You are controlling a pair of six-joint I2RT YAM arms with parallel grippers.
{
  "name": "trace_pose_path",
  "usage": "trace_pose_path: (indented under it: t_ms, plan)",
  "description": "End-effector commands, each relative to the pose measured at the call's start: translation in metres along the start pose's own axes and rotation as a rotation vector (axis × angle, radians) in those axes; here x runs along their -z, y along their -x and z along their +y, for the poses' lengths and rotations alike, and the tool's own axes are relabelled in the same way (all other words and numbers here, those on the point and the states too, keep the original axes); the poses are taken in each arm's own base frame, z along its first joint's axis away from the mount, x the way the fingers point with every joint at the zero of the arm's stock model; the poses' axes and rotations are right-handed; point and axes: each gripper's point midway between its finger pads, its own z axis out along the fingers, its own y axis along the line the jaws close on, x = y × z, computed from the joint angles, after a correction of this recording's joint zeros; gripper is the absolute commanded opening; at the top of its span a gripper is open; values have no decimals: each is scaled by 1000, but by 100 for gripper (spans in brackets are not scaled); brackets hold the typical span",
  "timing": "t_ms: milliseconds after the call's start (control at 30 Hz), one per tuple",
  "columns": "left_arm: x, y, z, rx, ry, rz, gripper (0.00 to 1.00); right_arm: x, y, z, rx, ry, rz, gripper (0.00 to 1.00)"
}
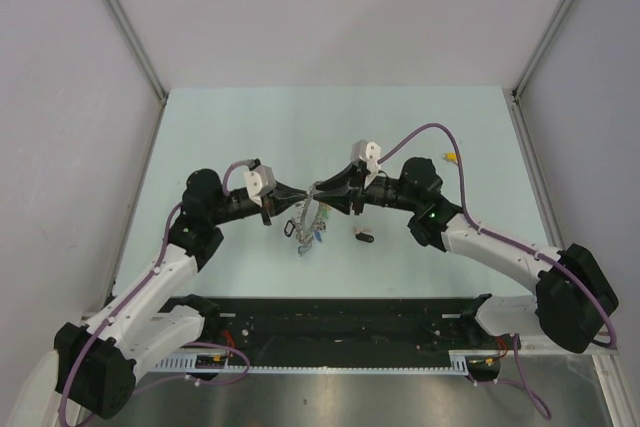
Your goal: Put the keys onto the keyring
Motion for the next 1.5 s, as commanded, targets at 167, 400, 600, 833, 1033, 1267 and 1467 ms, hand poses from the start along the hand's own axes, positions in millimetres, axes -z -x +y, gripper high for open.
trace_pose_path:
  t_ms: [167, 400, 600, 833, 1033, 1267, 1467]
  plan:
    - [1, 27, 0, -62, 4, -87, 0, -9, -2, 2, -10, 20, -36, 23]
    - [1, 28, -1, -57, 2, -95, 0, -12, -9, 2, -24, 32, -28, 20]
    - [2, 30, -2, -55, -2, -104, 0, -15, -12, 3, -37, 52, -34, 16]
    - [2, 31, -3, -51, -5, -115, 1, -17, -9, 6, -42, 73, -49, 10]
    - [1, 30, -4, -42, -13, -106, 1, -16, -1, 3, -35, 74, -70, 0]
    - [16, 29, 8, -116, 87, -22, 55, -10, 9, 1, 7, 75, -31, 0]
    - [25, 30, -5, -157, 20, 10, 62, -6, 19, 1, 51, 81, 7, 0]
